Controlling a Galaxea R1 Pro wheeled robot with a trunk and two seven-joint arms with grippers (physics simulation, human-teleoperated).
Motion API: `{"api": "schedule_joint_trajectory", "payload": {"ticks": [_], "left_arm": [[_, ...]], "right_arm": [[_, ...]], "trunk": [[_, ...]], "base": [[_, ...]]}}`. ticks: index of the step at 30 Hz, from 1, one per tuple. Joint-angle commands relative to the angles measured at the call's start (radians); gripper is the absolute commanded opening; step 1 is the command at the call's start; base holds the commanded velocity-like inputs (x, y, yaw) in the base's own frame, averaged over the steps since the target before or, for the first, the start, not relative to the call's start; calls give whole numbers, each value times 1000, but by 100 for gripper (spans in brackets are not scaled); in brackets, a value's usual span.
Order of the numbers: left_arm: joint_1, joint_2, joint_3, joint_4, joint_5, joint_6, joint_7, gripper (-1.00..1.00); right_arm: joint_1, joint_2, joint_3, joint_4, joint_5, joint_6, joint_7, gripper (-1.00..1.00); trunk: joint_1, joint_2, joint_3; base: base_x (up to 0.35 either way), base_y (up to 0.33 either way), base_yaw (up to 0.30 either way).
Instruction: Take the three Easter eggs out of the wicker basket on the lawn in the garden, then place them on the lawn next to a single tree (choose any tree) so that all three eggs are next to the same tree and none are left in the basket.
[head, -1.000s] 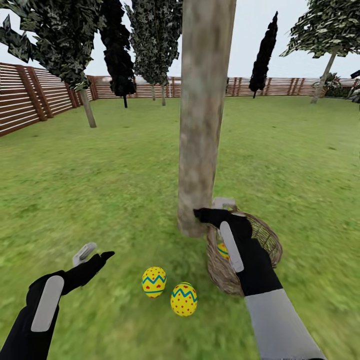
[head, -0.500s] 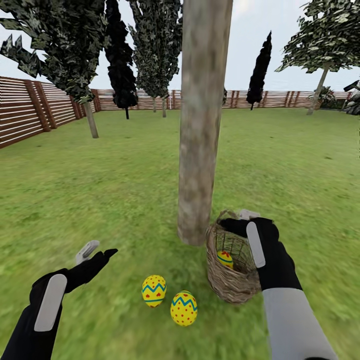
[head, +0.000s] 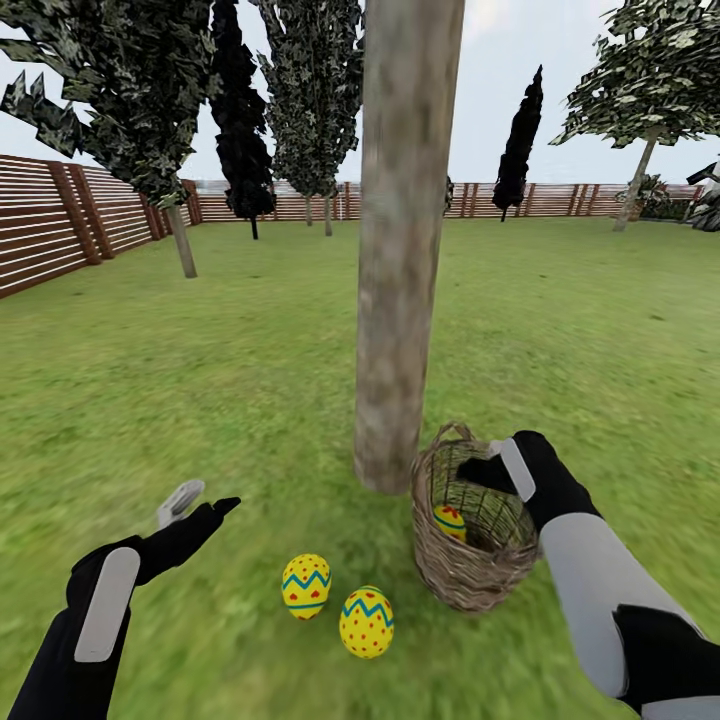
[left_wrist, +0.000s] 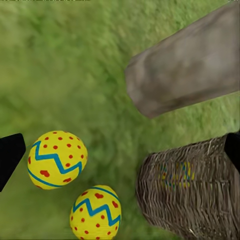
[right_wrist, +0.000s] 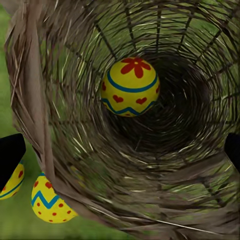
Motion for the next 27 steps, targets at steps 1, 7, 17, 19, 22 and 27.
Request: {"api": "schedule_joint_trajectory", "payload": {"ticks": [1,7,17,19,22,27], "left_arm": [[-1,0,0,-1,11,5,9,100],[-1,0,0,-1,11,5,9,100],[-1,0,0,-1,11,7,6,100],[-1,0,0,-1,11,8,6,100],[-1,0,0,-1,11,8,6,100],[-1,2,1,-1,12,10,7,100]], "right_arm": [[-4,-1,-1,5,-11,3,-9,100],[-9,-4,-1,21,-12,2,-8,100],[-68,19,10,264,-11,-1,17,100],[-68,30,12,266,-10,-1,17,100],[-69,45,13,268,-8,-4,18,100],[-69,50,12,267,-6,-21,17,100]], "trunk": [[0,0,-1],[0,0,-1],[0,0,-1],[0,0,-1],[0,0,-1],[0,0,-1]], "base": [[188,-131,0],[232,-207,0],[162,-155,0],[186,62,0],[261,115,0],[124,52,0]]}}
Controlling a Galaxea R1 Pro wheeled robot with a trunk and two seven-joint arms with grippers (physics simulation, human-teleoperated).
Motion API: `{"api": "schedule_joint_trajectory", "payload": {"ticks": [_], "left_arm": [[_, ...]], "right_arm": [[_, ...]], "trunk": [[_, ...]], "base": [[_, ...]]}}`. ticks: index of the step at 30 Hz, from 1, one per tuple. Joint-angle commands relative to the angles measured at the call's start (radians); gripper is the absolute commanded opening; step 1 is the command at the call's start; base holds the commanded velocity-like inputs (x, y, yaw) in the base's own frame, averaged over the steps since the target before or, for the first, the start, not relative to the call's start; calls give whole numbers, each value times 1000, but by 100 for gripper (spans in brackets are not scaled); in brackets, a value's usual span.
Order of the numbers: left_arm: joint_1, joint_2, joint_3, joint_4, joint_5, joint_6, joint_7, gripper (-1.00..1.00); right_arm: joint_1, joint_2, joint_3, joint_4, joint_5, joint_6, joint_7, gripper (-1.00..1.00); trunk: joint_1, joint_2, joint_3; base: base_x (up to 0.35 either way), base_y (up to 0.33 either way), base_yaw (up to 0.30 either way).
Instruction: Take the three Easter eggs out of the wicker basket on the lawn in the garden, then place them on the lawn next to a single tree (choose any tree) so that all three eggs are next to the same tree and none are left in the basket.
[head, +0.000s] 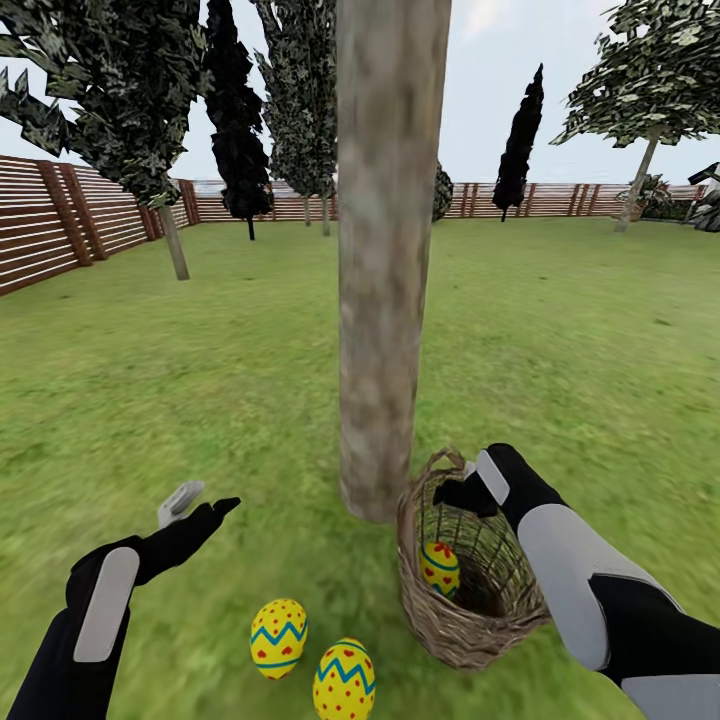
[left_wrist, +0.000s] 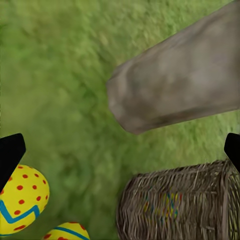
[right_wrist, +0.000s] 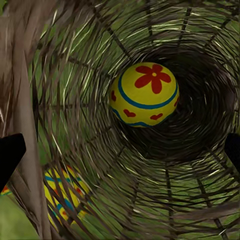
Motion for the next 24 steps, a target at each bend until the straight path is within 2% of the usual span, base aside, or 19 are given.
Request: {"api": "schedule_joint_trajectory", "payload": {"ticks": [1,3,9,15,24], "left_arm": [[-1,1,1,-1,11,6,10,100],[-1,2,2,-1,17,9,12,100],[-1,2,2,-30,19,10,13,100],[-1,3,1,-33,19,11,13,100],[-1,3,1,-35,19,11,12,100]], "right_arm": [[0,1,-5,-1,-10,1,-11,100],[-1,0,-5,0,-10,-2,-11,100],[-1,2,-8,0,-11,-4,-11,100],[0,-4,-9,2,-8,-33,-11,100],[-1,-4,-5,3,-7,-34,-10,100]], "trunk": [[0,0,-1],[0,0,-1],[3,-2,-24],[5,-3,-47],[9,-5,-82]], "base": [[24,10,0],[13,5,0],[1,0,0],[0,0,0],[0,0,0]]}}
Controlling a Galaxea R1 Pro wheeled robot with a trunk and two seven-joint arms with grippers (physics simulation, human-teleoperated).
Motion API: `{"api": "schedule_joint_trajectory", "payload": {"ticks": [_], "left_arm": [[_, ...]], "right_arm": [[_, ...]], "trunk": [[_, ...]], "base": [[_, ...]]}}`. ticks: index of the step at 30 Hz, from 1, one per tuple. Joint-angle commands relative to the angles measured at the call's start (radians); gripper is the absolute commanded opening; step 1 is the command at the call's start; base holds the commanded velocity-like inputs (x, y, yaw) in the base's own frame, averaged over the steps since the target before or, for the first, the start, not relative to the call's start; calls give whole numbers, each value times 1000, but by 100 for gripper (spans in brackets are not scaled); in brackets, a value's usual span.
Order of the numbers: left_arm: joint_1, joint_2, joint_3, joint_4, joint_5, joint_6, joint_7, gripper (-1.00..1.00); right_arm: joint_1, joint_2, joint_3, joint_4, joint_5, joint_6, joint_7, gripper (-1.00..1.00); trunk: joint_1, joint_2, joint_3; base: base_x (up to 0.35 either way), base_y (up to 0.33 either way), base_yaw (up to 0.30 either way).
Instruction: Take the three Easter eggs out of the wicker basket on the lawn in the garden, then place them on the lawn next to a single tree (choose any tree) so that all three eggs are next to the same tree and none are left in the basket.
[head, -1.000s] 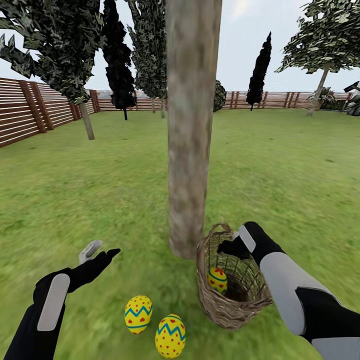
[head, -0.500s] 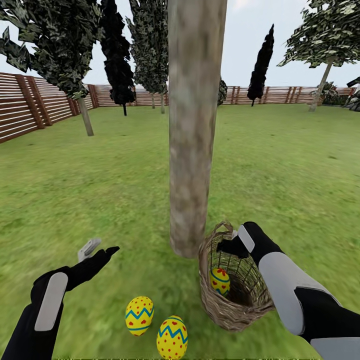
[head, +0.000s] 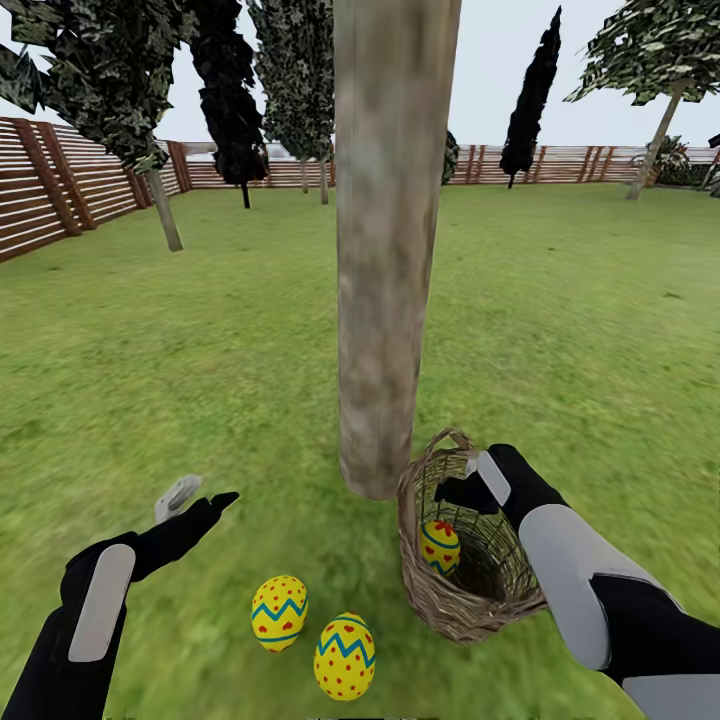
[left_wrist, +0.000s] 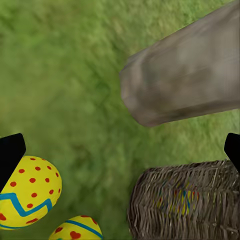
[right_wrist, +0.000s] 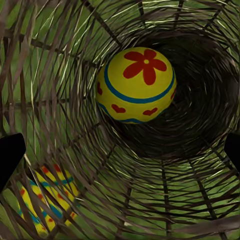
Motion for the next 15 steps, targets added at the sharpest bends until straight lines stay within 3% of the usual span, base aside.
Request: {"api": "schedule_joint_trajectory", "payload": {"ticks": [1,7,10,12,15], "left_arm": [[-1,0,0,-2,11,4,10,100],[-1,0,0,-5,11,4,10,100],[-1,0,0,-4,10,4,11,100],[-1,0,0,-4,10,5,11,100],[-1,0,1,-4,8,5,11,100]], "right_arm": [[0,1,-3,-1,-10,4,-11,100],[0,3,24,-1,-10,15,-12,100],[-33,3,62,14,-8,50,-10,100],[-107,2,95,96,-7,62,-8,100],[-201,0,109,188,-5,64,-7,100]], "trunk": [[0,-1,-5],[3,-2,-28],[4,-3,-40],[5,-3,-47],[6,-4,-59]], "base": [[0,0,0],[0,0,0],[0,0,0],[0,0,0],[0,0,0]]}}
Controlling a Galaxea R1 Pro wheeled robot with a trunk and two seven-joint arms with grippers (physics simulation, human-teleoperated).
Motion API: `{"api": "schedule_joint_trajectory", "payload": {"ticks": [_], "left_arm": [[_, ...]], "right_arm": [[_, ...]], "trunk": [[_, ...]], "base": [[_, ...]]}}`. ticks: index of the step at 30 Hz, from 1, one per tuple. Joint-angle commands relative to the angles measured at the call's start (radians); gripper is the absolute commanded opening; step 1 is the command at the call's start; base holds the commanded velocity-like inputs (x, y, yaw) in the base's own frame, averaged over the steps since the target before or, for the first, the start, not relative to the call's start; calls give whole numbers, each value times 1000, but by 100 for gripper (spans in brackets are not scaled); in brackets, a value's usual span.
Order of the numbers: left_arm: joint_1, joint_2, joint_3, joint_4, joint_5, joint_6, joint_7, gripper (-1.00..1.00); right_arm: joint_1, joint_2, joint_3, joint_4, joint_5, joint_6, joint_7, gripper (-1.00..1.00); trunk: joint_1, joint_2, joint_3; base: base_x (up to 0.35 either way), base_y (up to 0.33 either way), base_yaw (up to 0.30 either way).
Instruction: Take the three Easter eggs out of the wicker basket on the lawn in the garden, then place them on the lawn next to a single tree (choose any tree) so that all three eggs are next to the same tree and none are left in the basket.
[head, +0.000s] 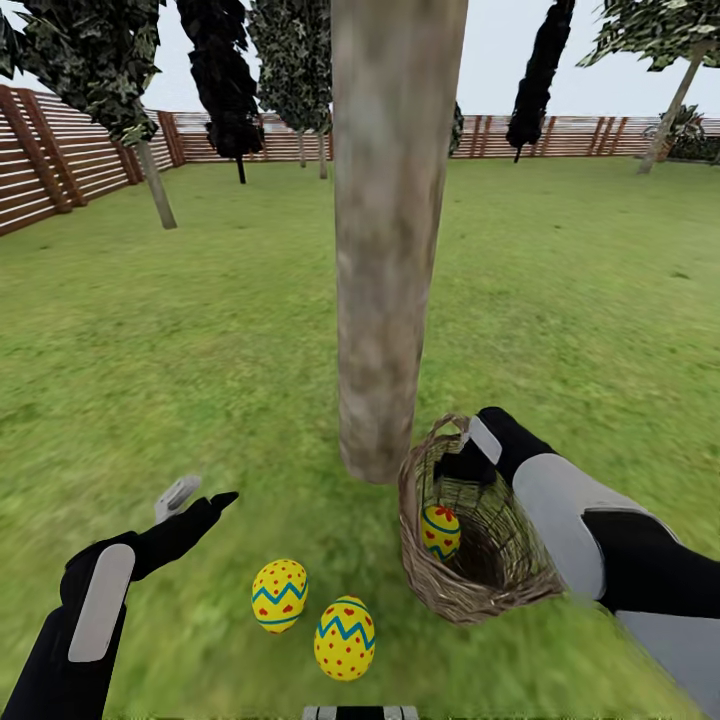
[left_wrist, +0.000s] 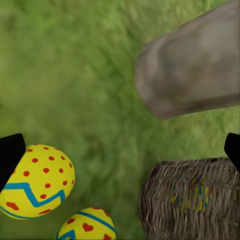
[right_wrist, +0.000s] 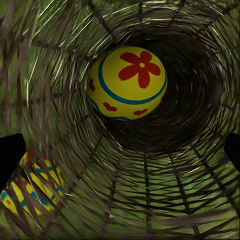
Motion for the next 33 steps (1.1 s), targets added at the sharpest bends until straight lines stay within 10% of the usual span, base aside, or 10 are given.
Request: {"api": "schedule_joint_trajectory", "payload": {"ticks": [1,33], "left_arm": [[-1,0,0,-1,10,5,9,100],[-1,0,13,-106,15,85,7,100]], "right_arm": [[-34,1,1,21,-10,4,-11,100],[-79,-33,22,54,-8,-31,-9,100]], "trunk": [[0,-1,-5],[15,-8,-129]], "base": [[0,0,0],[0,0,0]]}}
